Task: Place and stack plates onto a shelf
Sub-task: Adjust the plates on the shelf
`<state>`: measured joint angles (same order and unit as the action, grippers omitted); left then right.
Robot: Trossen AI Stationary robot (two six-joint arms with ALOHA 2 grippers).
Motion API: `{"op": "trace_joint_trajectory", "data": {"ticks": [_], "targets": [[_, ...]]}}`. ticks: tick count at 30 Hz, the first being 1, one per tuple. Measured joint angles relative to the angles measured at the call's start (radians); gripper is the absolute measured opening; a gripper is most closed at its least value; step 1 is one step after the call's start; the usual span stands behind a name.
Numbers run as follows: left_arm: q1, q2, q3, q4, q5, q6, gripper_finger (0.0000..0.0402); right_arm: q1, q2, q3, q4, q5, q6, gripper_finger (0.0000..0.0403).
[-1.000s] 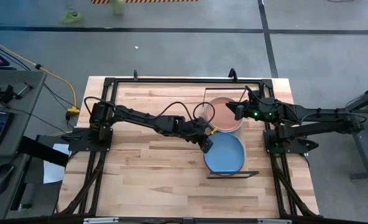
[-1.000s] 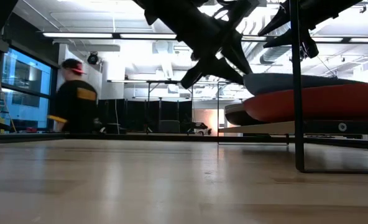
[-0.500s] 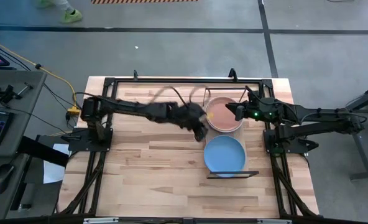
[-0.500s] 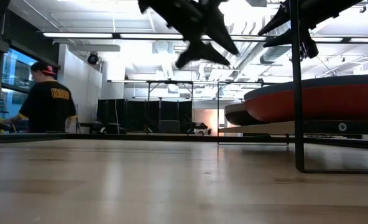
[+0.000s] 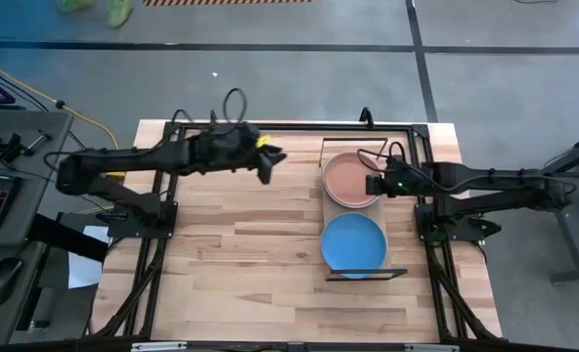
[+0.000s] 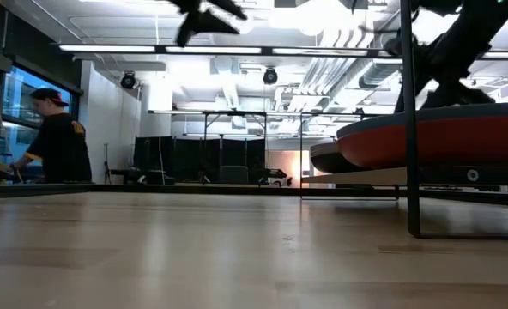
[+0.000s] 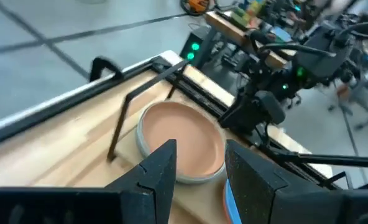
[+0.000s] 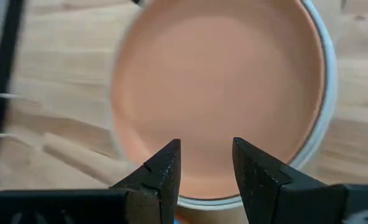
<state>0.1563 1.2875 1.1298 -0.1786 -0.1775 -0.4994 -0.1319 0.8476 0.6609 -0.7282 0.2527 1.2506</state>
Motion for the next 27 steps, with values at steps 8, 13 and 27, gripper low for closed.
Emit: {"op": "trace_joint_trajectory", "data": {"ticks": [8, 13, 27], "targets": [[0.0, -0.157, -0.221, 0.074, -0.019, -0.177, 0.0127, -0.145, 0.15, 0.135, -0.262, 0.021, -0.129, 0.0126], [-0.001, -0.175, -0.249, 0.077, -0.02, -0.204, 0.0127, -0.217, 0.216, 0.169, -0.307, 0.024, -0.205, 0.0126], [-0.002, -0.174, -0.249, 0.078, -0.017, -0.179, 0.0127, -0.237, 0.376, 0.158, -0.232, 0.021, -0.249, 0.0126]]}}
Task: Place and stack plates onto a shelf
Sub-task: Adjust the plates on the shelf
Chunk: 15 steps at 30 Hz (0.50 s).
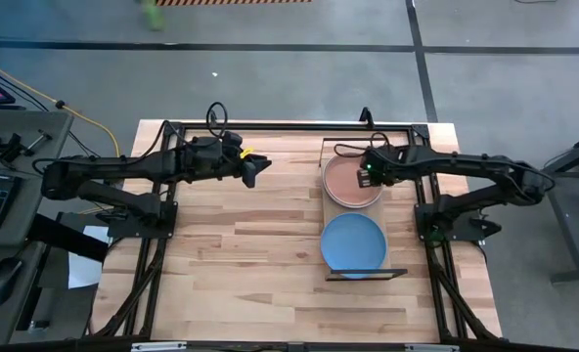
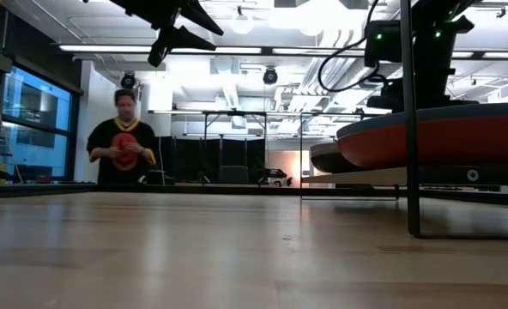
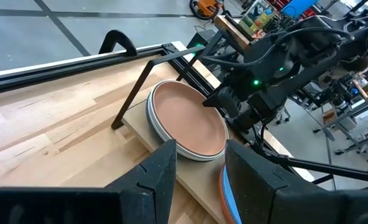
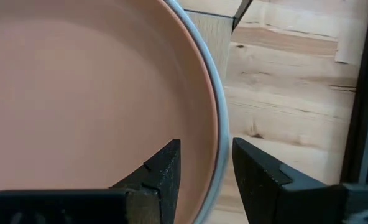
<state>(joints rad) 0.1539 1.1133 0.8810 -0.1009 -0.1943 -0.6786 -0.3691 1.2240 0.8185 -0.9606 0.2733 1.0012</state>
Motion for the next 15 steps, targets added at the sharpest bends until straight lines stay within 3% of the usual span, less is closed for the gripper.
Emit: {"op": "trace_joint_trajectory", "data": {"ticks": [8, 15], "targets": [[0.0, 0.0, 0.0, -0.006, 0.0, 0.002, 0.0127, 0.0, 0.032, 0.0, 0.016, 0.022, -0.015, 0.0113], [0.0, 0.0, 0.0, -0.007, 0.001, 0.018, 0.0127, 0.0, 0.031, 0.0, 0.01, 0.033, -0.027, 0.0023]]}}
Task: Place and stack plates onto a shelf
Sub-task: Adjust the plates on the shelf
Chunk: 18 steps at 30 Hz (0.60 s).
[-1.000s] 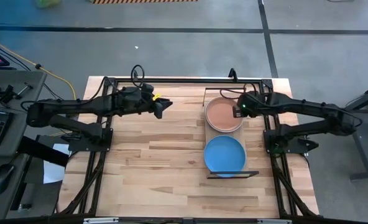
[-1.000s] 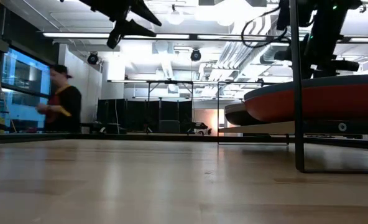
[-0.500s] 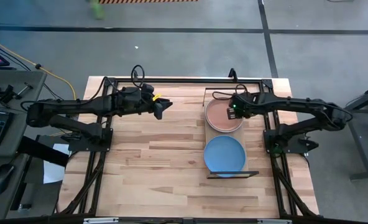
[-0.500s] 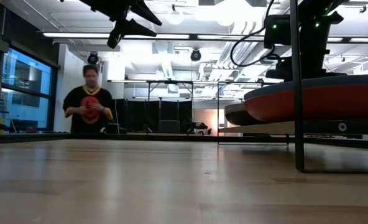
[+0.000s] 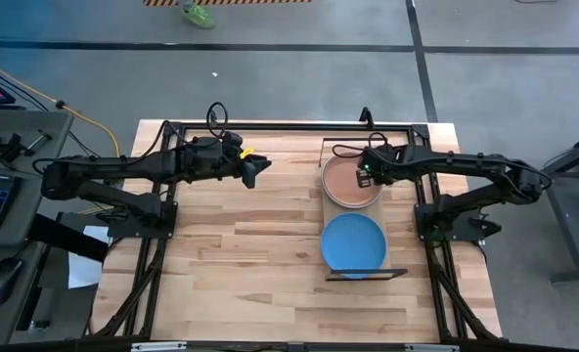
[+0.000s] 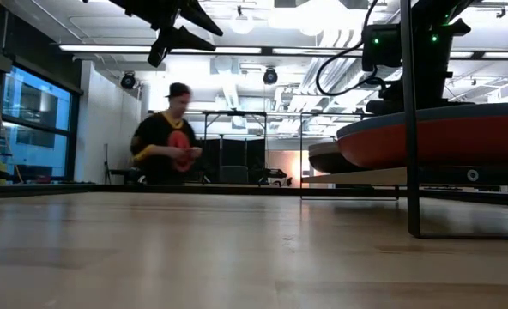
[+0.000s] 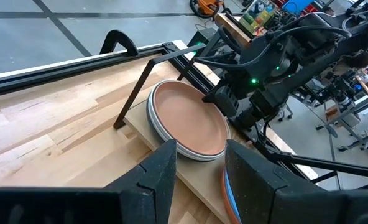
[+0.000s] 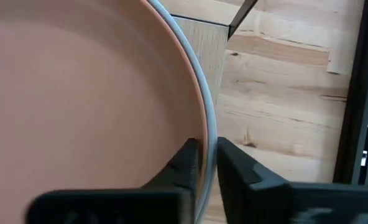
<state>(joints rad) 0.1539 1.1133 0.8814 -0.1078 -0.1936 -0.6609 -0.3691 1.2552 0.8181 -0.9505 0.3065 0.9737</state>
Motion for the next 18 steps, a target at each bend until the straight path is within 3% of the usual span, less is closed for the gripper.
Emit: {"op": "trace_joint_trajectory", "data": {"ticks": [2, 9, 18], "targets": [[0.0, 0.0, 0.0, 0.0, 0.0, 0.0, 0.0127, 0.0, 0.0, 0.0, 0.003, 0.0, -0.01, 0.0008], [0.0, 0.0, 0.0, 0.0, 0.0, 0.003, 0.0127, 0.0, -0.007, 0.0, -0.023, -0.002, -0.012, 0.0013], [0.0, 0.0, 0.0, 0.0, 0.0, 0.003, 0.0127, 0.0, -0.115, 0.0, -0.049, 0.0, 0.013, 0.0004]]}}
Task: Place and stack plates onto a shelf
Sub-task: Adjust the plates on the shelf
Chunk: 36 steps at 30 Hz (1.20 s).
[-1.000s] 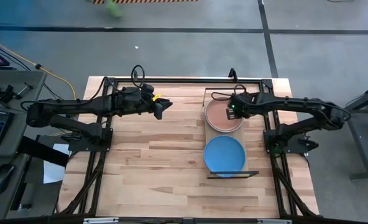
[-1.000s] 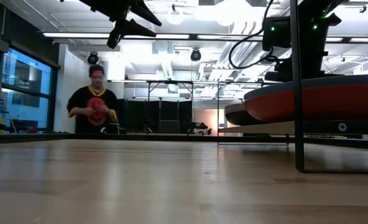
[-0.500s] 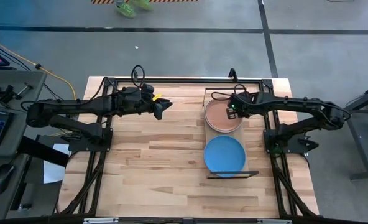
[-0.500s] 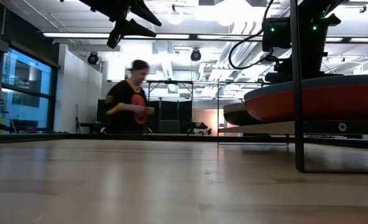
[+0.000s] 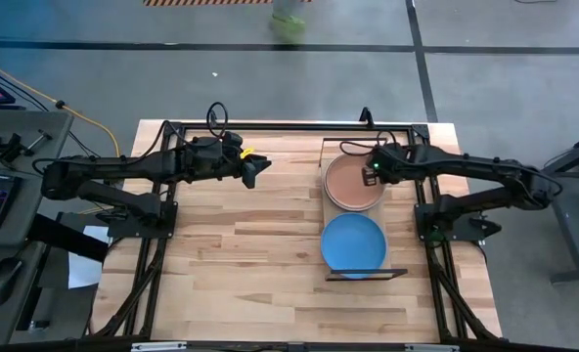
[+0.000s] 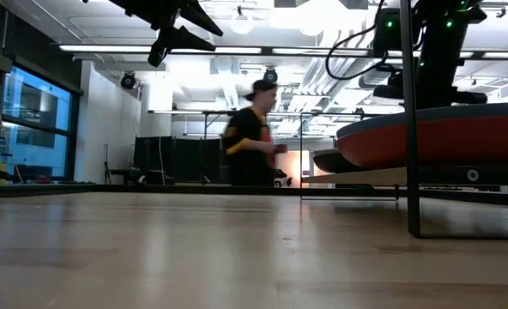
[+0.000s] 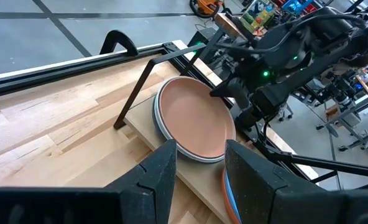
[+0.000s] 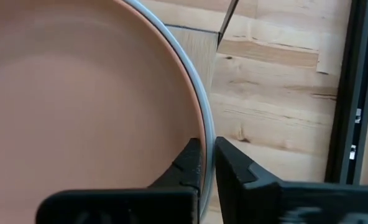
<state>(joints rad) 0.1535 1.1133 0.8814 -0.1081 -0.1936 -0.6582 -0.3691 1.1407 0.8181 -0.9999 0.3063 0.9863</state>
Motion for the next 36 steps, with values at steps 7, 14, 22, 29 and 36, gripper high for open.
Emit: {"op": "trace_joint_trajectory", "data": {"ticks": [7, 14, 22, 29, 36], "targets": [[0.0, 0.0, 0.0, 0.0, 0.0, -0.003, 0.0127, 0.0, -0.08, 0.0, -0.004, 0.001, 0.026, 0.0002], [0.0, 0.0, 0.0, 0.0, 0.0, -0.003, 0.0127, 0.0, -0.131, 0.0, -0.005, 0.001, 0.026, 0.0001], [0.0, 0.0, 0.001, 0.0, 0.0, 0.001, 0.0127, 0.0, -0.137, 0.0, -0.005, -0.013, 0.027, 0.0001], [0.0, 0.0, 0.001, 0.0, 0.0, 0.015, 0.0127, 0.0, -0.12, 0.0, -0.005, -0.014, 0.027, 0.0001], [0.0, 0.0, 0.001, -0.003, 0.0, 0.015, 0.0127, 0.0, -0.108, 0.0, 0.008, 0.0, 0.03, 0.0]]}}
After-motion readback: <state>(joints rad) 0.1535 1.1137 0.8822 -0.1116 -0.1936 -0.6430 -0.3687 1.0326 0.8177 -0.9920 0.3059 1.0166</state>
